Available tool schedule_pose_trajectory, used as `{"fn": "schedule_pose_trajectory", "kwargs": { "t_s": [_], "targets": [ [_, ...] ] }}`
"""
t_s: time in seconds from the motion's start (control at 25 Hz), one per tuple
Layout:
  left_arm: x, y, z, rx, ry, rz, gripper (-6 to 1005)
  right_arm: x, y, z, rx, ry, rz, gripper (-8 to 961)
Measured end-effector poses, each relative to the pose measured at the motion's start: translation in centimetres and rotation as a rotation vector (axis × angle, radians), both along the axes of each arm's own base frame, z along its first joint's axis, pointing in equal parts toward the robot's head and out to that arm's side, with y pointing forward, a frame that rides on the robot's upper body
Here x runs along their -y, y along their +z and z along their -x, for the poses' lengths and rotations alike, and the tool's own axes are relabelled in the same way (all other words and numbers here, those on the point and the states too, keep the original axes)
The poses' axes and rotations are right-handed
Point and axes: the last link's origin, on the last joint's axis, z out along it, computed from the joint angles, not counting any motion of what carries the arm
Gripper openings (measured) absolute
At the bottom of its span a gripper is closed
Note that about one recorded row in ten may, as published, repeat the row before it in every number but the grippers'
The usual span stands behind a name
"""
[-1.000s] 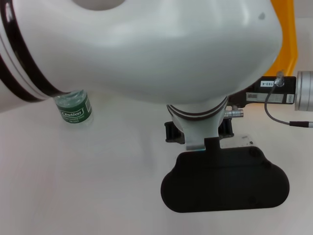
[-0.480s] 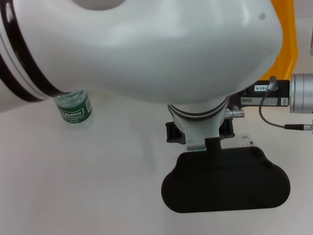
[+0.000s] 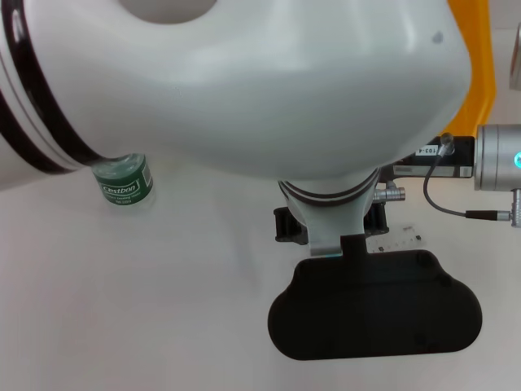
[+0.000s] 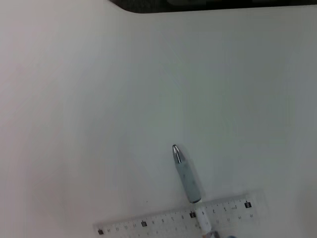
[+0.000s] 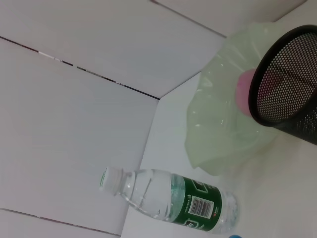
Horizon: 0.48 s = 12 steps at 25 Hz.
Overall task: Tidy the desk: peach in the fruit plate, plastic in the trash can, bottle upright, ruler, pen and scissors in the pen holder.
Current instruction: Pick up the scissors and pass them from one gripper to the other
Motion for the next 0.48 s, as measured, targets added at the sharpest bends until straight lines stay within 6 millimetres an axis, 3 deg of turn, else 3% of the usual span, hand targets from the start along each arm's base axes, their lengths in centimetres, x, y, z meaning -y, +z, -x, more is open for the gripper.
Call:
{"fn": "schedule_pose_trajectory", "kwargs": {
  "t_s": [0.12, 0.48],
  "targets": [
    [0.04, 0.02, -0.03, 0.003, 0.011, -0.001, 268, 0.07, -0.13, 0.11, -0.002, 0.004, 0.002, 100],
    [0.47, 0.09, -0.75, 0.046, 0.067, 0.029, 274, 0.36, 0.18, -0.03, -0.011, 0.011, 0.000, 76]
  ]
}}
